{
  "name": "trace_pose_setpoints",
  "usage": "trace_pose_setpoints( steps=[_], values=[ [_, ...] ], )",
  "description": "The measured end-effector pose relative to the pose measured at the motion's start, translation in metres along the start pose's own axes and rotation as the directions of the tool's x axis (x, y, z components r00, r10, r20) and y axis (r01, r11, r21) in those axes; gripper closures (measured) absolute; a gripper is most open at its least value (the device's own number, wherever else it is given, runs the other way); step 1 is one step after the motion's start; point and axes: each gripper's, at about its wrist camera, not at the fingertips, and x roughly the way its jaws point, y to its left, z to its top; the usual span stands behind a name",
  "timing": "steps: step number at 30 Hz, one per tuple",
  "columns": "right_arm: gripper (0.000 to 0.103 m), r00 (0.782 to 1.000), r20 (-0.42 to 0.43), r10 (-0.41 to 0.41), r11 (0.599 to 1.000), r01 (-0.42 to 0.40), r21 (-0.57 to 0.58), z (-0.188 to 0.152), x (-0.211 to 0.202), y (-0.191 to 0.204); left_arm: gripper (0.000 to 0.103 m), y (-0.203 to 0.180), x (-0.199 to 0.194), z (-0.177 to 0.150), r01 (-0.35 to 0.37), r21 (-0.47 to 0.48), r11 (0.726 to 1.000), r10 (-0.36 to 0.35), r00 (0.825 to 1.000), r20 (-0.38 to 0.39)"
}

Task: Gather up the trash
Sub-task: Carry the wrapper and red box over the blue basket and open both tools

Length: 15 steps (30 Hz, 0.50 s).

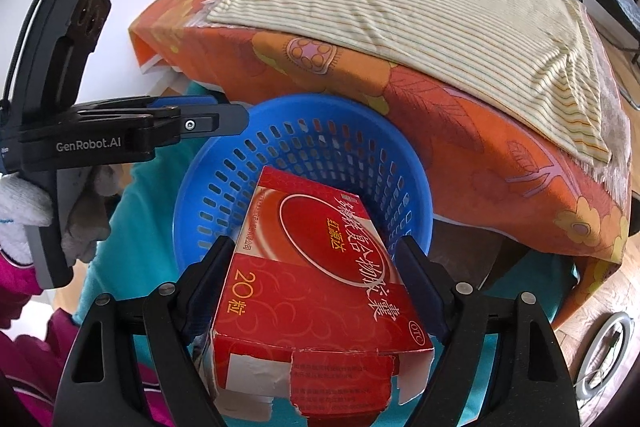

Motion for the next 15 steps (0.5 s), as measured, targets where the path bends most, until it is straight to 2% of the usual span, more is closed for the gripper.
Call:
trace_pose_setpoints(
  steps=[7, 15],
  values=[
    [0.021, 1.000, 0.011, -0.003, 1.000, 0.002, 0.024, 0.000, -0.001, -0.007, 0.040, 0.006, 0.003, -0.001, -0.007, -0.018, 1.000, 0.006, 1.000, -0.011],
    [0.019, 1.000, 0.008, 0.008, 1.000, -0.008, -0.023, 0.005, 0.003, 0.001, 0.040, 0.011, 0.007, -0.003, -0.012, -0.025, 1.000, 0.011, 1.000, -0.021]
  ],
)
